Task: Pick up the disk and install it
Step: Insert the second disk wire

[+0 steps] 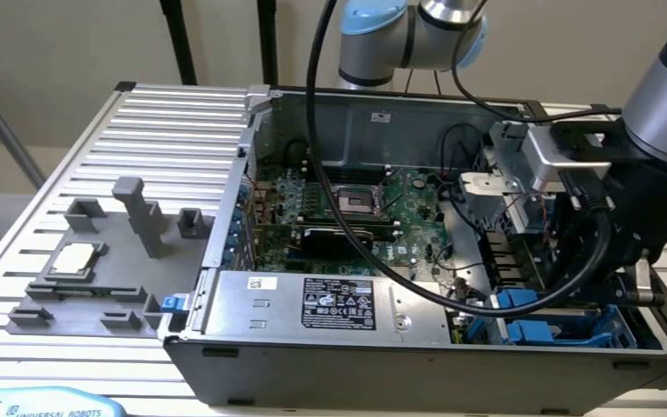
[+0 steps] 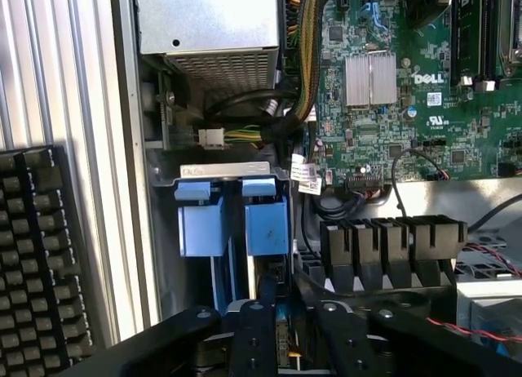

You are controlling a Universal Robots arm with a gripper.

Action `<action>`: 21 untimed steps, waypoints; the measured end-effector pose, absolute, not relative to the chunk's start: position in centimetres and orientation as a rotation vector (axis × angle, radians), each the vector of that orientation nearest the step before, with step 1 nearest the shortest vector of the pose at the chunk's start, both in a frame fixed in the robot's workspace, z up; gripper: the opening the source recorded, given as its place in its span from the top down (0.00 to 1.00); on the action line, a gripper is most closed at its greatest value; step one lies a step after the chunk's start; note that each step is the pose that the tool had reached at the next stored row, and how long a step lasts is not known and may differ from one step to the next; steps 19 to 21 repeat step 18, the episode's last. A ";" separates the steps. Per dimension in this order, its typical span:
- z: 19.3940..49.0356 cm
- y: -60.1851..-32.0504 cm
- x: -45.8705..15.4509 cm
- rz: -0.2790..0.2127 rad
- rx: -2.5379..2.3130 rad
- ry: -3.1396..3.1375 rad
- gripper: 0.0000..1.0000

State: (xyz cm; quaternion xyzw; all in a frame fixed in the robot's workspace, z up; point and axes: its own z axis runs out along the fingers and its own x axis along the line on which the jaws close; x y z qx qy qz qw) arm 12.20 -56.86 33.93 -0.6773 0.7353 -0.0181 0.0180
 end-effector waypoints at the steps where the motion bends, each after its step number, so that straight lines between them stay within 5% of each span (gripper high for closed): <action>1: 34.0 -56.9 12.1 -0.056 -2.104 2.284 0.76; 21: 34.5 -56.9 10.9 -0.054 -2.102 2.283 0.76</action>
